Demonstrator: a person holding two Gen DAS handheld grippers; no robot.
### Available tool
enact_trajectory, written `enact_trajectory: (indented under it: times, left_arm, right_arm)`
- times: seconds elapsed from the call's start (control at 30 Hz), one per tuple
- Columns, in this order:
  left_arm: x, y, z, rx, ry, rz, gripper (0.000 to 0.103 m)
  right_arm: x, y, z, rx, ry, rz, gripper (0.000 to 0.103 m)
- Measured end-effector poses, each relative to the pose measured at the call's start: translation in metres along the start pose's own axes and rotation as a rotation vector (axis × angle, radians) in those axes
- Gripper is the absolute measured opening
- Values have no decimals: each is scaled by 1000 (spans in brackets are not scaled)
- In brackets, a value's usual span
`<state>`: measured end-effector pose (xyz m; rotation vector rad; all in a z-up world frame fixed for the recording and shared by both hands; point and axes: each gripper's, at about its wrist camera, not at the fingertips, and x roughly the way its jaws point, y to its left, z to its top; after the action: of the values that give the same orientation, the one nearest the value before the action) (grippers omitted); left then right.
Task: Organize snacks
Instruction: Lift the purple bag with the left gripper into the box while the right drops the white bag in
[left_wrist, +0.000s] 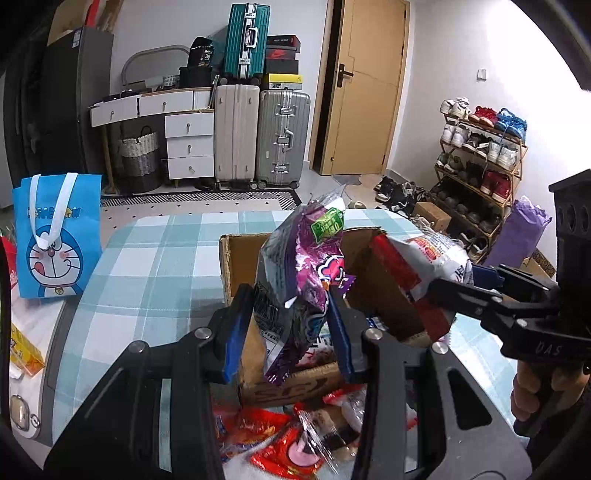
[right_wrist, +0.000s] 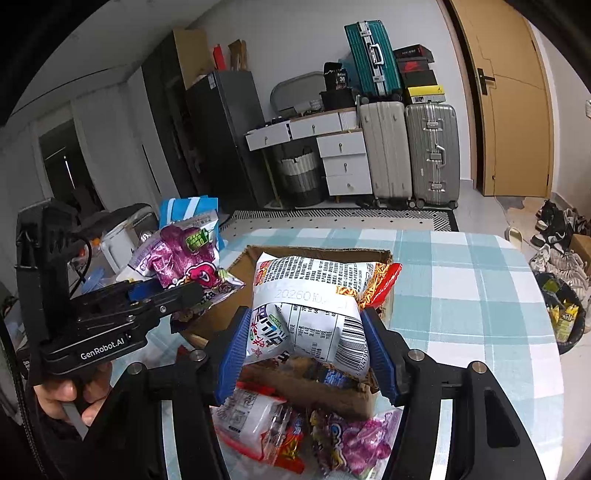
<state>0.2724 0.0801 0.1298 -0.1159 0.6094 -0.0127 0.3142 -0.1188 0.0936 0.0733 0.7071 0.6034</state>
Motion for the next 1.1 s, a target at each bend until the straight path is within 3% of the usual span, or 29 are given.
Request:
enact_trajectory:
  times: [0.63, 1.1]
  left_arm:
    - [81, -4, -14, 50, 58, 55, 37]
    - [104, -9, -20, 45, 80, 61, 39]
  right_arm:
    - [46, -6, 4, -13, 42, -16, 61]
    - [58, -8, 0, -7, 51, -35, 62]
